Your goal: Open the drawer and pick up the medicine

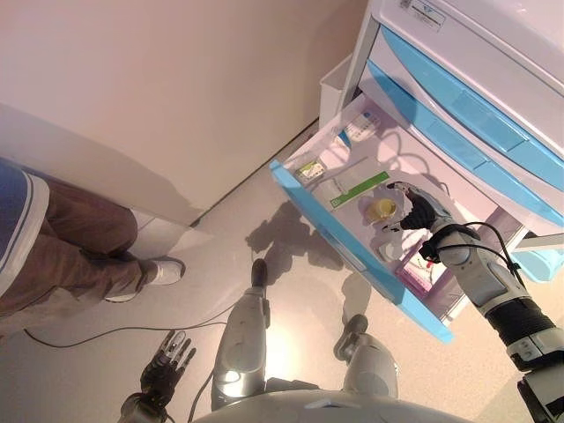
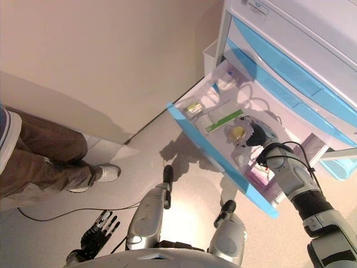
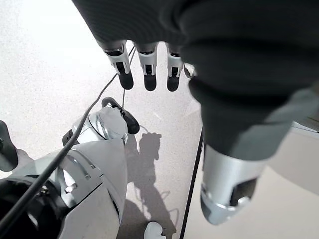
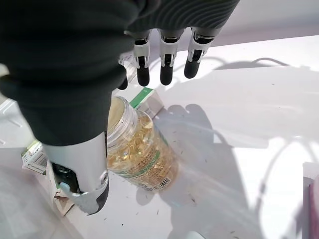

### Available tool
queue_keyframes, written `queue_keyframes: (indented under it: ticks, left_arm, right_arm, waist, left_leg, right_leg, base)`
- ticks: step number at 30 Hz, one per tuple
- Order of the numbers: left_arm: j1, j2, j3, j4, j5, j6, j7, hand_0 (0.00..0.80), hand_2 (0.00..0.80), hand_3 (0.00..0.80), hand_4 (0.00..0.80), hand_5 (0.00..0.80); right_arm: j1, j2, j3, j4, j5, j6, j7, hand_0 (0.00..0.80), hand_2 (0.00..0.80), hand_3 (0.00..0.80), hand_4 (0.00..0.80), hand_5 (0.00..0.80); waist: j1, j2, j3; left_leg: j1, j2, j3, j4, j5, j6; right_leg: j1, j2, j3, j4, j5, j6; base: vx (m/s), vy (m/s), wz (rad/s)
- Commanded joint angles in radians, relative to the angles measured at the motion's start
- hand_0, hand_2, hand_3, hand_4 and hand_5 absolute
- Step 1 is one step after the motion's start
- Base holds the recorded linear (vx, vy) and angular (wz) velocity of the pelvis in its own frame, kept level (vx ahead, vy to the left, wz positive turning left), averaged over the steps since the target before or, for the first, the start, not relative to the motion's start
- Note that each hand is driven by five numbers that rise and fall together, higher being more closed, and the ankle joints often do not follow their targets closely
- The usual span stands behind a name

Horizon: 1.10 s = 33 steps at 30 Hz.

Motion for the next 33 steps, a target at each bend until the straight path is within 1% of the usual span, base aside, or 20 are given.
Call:
queue_keyframes:
  ticks: [1, 12, 22, 31, 33]
  left_arm:
    - [0.015, 0.025, -0.050, -0.036, 0.015, 0.003, 0.007, 0.000, 0.000, 0.000, 0.000, 0.000]
    - [0.008, 0.027, -0.057, -0.034, 0.016, 0.008, 0.009, 0.000, 0.000, 0.000, 0.000, 0.000]
    - [0.006, 0.032, -0.061, -0.029, 0.013, 0.013, 0.003, 0.000, 0.000, 0.000, 0.000, 0.000]
    - [0.002, 0.030, -0.067, -0.026, 0.012, 0.012, -0.001, 0.000, 0.000, 0.000, 0.000, 0.000]
    - [0.002, 0.030, -0.067, -0.025, 0.012, 0.010, -0.003, 0.000, 0.000, 0.000, 0.000, 0.000]
  right_arm:
    - [-0.086, -0.007, 0.035, 0.020, -0.022, 0.000, -0.018, 0.000, 0.000, 0.000, 0.000, 0.000]
    - [-0.131, 0.006, 0.054, 0.111, -0.014, 0.039, -0.020, 0.000, 0.000, 0.000, 0.000, 0.000]
    - [-0.156, 0.001, 0.062, 0.183, 0.014, 0.052, -0.027, 0.000, 0.000, 0.000, 0.000, 0.000]
    - [-0.174, 0.004, 0.067, 0.220, 0.024, 0.048, -0.032, 0.000, 0.000, 0.000, 0.000, 0.000]
    - [-0.177, 0.004, 0.065, 0.222, 0.022, 0.046, -0.027, 0.119, 0.119, 0.119, 0.119, 0.119]
  waist:
    - [0.026, 0.010, -0.016]
    - [0.037, 0.017, -0.013]
    - [0.042, 0.024, -0.008]
    - [0.043, 0.028, 0.001]
    - [0.042, 0.028, 0.002]
  left_leg:
    - [0.065, 0.048, -0.040, 0.053, -0.070, -0.023]
    - [0.061, 0.043, -0.048, 0.055, -0.070, -0.020]
    - [0.056, 0.037, -0.053, 0.059, -0.073, -0.019]
    - [0.051, 0.034, -0.054, 0.063, -0.074, -0.017]
    - [0.050, 0.035, -0.054, 0.065, -0.074, -0.017]
  right_leg:
    - [-0.064, -0.041, 0.005, -0.014, 0.160, 0.003]
    - [-0.070, -0.051, -0.001, -0.001, 0.158, 0.002]
    - [-0.081, -0.057, 0.004, 0.009, 0.158, 0.001]
    - [-0.093, -0.060, 0.009, 0.020, 0.157, -0.002]
    - [-0.094, -0.059, 0.010, 0.022, 0.156, -0.003]
  base:
    - [0.000, 0.000, 0.00]
    - [0.000, 0.000, 0.00]
    - [0.002, 0.000, 0.03]
    - [-0.001, 0.000, 0.00]
    - [0.000, 0.001, 0.02]
